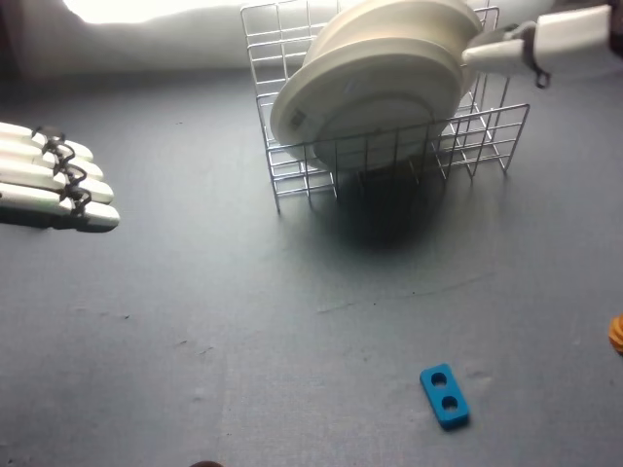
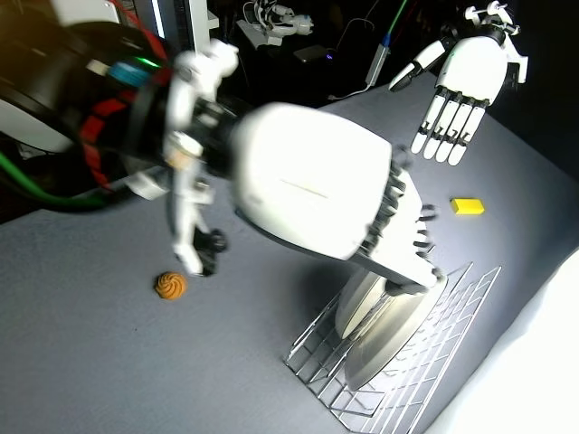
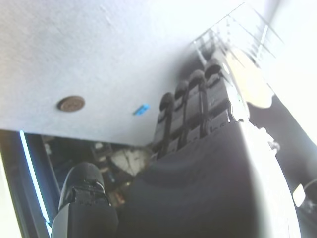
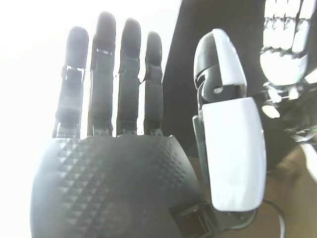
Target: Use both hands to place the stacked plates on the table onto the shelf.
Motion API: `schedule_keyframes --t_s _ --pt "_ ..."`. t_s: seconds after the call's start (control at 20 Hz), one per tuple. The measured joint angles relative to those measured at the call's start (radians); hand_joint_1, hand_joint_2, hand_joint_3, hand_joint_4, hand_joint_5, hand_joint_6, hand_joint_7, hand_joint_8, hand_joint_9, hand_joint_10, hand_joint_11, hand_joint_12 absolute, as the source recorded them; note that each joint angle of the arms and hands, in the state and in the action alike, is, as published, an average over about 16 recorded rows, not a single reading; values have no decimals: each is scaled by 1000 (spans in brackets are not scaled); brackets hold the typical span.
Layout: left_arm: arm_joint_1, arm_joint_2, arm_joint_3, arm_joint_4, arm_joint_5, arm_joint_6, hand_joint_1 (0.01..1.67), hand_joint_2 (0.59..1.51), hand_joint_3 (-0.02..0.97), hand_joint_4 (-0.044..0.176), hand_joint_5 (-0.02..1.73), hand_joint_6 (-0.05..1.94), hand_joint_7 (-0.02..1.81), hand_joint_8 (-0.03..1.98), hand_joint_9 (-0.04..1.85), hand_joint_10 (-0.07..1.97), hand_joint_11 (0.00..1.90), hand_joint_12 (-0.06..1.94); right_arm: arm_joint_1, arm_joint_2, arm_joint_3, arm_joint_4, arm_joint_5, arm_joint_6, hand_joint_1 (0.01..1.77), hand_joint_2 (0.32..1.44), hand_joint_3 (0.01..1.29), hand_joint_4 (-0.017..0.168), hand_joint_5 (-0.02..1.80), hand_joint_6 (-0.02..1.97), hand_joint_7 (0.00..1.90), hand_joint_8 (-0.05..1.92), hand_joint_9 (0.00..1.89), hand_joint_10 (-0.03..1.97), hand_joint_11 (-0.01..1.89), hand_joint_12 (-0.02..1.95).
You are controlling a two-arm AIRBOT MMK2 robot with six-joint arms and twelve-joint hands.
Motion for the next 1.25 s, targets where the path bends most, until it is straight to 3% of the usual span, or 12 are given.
schedule_keyframes --t_s 0.1,0.2,0.5,0.65,0.8,0.9,1.0,1.25 --pt "-5 0 -2 1 -6 -1 35 1097 20 1 156 100 170 109 134 152 74 243 -4 52 -42 -36 10 -1 839 1077 15 0 746 114 789 153 699 396 295 1383" --pt "-10 0 -4 0 -11 -2 46 1104 20 0 258 319 299 336 262 380 190 476 -9 96 -77 -67 17 -1 782 1058 15 0 736 315 772 368 690 600 335 1461" --pt "-27 -1 -16 1 -21 -9 86 1143 21 5 848 1034 927 1047 903 1090 839 1195 -32 172 -131 -205 49 62 561 1002 15 3 912 1008 930 1067 885 1236 740 1690" --pt "-39 -1 -27 5 -28 -14 208 1186 24 33 1158 1397 1263 1404 1249 1446 1193 1555 -49 186 -129 -336 99 154 481 1049 15 10 1076 1364 1098 1419 1076 1556 1035 1813" --pt "-55 -1 -39 14 -37 -22 329 1221 28 66 1434 1755 1540 1752 1547 1782 1531 1859 -62 185 -117 -514 168 278 434 1107 15 39 1228 1718 1258 1752 1269 1843 1333 1907" --pt "-67 -1 -46 19 -43 -28 403 1235 37 88 1590 1902 1683 1894 1705 1897 1725 1918 -68 181 -109 -645 220 371 433 1153 15 59 1344 1890 1388 1883 1419 1919 1529 1911" --pt "-74 -1 -51 23 -47 -32 455 1250 41 104 1693 1923 1770 1905 1800 1907 1839 1925 -73 179 -103 -734 254 435 431 1189 16 71 1444 1926 1498 1902 1535 1928 1668 1910" --pt "-93 -1 -66 34 -59 -41 662 1299 52 157 1724 1936 1804 1910 1850 1908 1901 1925 -82 173 -84 -941 346 594 485 1331 15 105 1606 1949 1682 1908 1731 1934 1872 1912"
